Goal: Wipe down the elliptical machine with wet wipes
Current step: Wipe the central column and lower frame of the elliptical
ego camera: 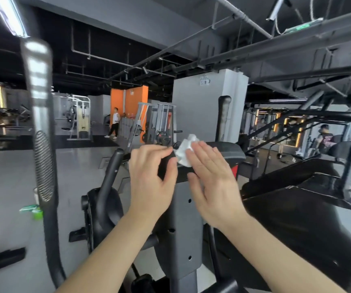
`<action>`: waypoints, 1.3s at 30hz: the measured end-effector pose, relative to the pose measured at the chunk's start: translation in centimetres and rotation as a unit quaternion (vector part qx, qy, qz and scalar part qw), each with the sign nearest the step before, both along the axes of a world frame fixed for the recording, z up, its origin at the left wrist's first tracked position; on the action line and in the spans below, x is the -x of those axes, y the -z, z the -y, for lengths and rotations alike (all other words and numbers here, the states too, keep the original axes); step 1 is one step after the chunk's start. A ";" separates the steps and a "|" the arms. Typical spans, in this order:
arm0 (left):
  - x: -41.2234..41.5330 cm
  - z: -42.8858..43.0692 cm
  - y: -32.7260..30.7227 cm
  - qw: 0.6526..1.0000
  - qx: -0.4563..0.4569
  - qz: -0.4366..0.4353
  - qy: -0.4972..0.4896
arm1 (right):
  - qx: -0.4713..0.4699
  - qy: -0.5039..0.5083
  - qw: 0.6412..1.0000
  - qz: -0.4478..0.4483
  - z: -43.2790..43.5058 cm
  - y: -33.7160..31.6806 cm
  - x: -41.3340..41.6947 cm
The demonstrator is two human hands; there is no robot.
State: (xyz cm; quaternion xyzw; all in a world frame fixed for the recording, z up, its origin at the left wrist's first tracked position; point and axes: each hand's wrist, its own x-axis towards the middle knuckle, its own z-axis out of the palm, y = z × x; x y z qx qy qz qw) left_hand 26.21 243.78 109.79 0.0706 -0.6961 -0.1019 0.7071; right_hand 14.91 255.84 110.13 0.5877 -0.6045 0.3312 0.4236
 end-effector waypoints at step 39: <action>14.2 -10.7 -4.2 0.910 0.041 0.261 -0.320 | 0.049 -0.279 0.901 0.329 -2.4 2.7 17.5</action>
